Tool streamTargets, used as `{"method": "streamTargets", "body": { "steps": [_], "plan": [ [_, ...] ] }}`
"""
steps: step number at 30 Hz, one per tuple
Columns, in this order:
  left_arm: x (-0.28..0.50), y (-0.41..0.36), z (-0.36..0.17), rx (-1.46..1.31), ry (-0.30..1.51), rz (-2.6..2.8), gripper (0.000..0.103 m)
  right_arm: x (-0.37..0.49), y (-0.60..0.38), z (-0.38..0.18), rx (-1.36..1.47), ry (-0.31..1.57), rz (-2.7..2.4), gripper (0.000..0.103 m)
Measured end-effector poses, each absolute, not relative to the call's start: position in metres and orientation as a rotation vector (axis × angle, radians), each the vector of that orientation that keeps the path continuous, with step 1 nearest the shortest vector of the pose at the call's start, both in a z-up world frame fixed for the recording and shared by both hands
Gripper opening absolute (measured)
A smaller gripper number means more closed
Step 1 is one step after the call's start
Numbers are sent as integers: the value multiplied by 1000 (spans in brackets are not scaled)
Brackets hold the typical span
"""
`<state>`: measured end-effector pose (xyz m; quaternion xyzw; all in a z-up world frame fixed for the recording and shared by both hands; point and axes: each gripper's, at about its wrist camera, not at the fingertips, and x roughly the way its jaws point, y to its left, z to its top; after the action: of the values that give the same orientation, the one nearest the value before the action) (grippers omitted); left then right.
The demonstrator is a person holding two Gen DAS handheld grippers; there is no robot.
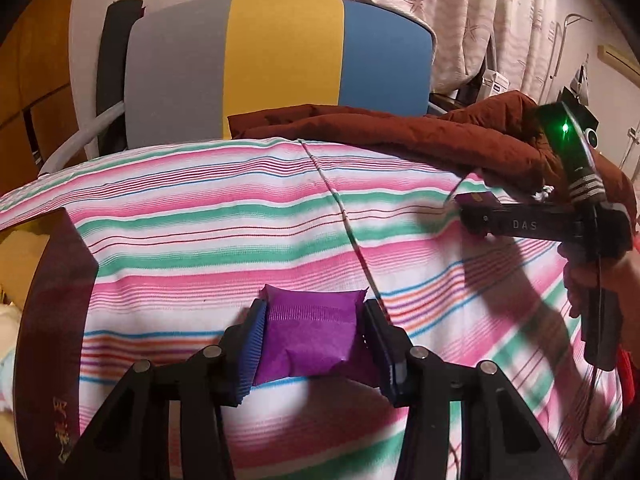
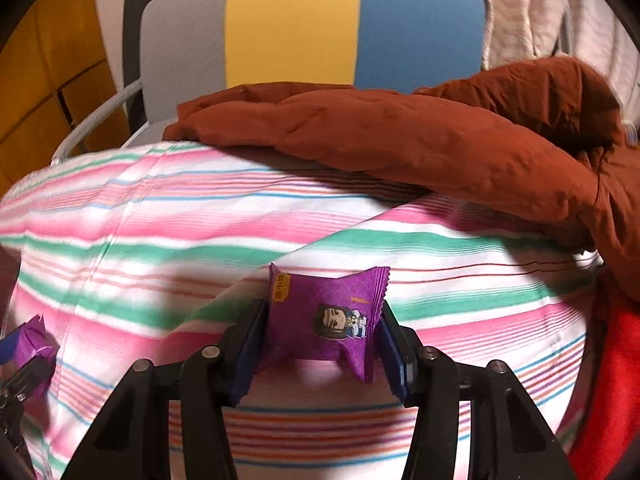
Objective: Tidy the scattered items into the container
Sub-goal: 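Carry both purple sachets over the tray and open both grippers to drop them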
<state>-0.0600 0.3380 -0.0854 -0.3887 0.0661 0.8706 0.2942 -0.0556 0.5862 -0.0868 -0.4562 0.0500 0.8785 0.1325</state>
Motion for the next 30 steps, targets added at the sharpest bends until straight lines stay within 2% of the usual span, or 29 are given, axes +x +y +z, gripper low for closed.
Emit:
{"method": "streamTargets", "body": {
  "steps": [18, 30],
  "plan": [
    [-18, 299, -81, -990, 134, 2320, 48, -5, 475, -37, -1337, 125, 2678, 53],
    [-3, 271, -84, -1004, 80, 2325, 48, 14, 411, -38, -1278, -64, 2757, 52]
  ]
}}
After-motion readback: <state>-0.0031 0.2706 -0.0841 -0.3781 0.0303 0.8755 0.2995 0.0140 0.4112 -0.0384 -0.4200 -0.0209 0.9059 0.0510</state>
